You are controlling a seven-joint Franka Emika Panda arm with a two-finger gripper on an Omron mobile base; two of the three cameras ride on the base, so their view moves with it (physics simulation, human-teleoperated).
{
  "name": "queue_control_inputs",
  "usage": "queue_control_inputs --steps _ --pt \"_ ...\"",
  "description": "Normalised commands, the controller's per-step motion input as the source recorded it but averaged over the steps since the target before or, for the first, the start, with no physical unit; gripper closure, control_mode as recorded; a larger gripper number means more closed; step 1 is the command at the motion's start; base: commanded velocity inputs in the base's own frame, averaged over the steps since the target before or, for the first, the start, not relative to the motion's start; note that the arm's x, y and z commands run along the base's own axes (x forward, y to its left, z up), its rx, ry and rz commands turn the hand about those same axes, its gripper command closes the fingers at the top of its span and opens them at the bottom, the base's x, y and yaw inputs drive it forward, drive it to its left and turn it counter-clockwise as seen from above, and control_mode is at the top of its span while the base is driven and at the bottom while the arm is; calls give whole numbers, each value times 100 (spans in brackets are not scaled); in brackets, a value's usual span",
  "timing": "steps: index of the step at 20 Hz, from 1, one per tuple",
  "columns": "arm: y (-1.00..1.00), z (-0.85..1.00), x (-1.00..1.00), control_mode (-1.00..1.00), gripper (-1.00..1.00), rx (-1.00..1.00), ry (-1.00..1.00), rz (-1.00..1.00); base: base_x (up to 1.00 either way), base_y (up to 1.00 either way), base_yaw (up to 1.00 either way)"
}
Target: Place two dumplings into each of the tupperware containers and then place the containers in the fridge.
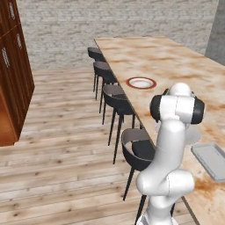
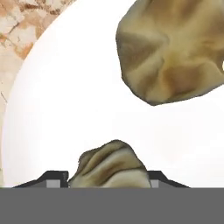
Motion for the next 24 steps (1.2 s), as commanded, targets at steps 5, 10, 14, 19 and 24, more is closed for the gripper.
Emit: queue_control_inputs --steps 5,10,14,19,24 --pt "61 51 -15 -100 100 -39 12 9 0 0 0" --pt "-69 91 -98 -100 100 -1 1 -3 0 0 0" --pt "-58 88 -100 -100 100 2 11 -8 0 0 0" --pt "-92 8 -100 -100 100 29 0 -21 0 0 0" --pt "-72 -11 -77 -100 100 15 7 -16 0 0 0"
